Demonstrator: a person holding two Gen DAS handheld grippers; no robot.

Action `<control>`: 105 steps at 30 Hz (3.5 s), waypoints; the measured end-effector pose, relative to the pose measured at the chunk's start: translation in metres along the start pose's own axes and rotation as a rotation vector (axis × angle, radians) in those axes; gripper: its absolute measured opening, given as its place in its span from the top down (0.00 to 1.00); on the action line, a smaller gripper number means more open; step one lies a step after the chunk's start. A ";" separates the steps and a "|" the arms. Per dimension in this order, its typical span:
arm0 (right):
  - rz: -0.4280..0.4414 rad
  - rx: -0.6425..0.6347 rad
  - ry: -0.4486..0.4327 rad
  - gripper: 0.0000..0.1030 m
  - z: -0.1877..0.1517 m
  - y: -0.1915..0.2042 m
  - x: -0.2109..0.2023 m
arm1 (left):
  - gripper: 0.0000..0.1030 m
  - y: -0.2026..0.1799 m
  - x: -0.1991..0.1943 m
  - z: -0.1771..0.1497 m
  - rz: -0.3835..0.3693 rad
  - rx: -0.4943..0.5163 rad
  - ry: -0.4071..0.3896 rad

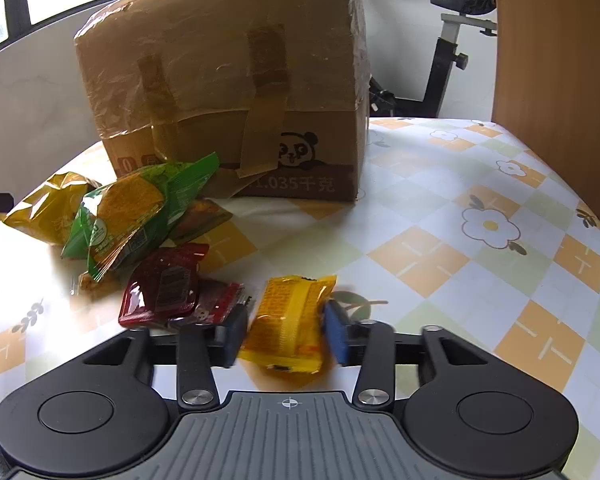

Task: Organize snacks
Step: 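Return both tools to the pile and close the right tool on the small orange snack, then grasp the yellow chip bag with the left tool while the right tool holds the orange snack, then lift both held snacks and carry them over the lined box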

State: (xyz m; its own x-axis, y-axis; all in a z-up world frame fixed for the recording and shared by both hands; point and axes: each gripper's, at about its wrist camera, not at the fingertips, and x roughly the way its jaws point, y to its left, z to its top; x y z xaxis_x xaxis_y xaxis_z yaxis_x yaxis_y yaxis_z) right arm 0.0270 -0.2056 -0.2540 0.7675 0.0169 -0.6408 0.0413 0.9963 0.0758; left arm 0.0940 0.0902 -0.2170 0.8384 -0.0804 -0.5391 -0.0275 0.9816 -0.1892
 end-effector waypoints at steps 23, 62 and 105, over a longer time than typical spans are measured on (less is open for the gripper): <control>0.067 0.059 -0.047 0.67 0.019 -0.019 0.027 | 0.17 -0.033 0.061 0.017 -0.094 0.278 0.082; 0.072 0.046 -0.048 0.66 0.018 -0.015 0.026 | 0.32 -0.051 -0.001 -0.057 0.091 0.047 -0.078; 0.079 -0.005 -0.326 0.67 0.112 -0.027 -0.080 | 0.33 -0.082 -0.077 0.040 -0.032 0.105 -0.363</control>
State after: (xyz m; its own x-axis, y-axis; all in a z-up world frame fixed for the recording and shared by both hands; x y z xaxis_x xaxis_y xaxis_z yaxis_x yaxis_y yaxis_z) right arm 0.0362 -0.2435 -0.1198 0.9324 0.0670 -0.3551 -0.0289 0.9933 0.1116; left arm 0.0537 0.0231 -0.1267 0.9767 -0.0632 -0.2053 0.0421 0.9935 -0.1057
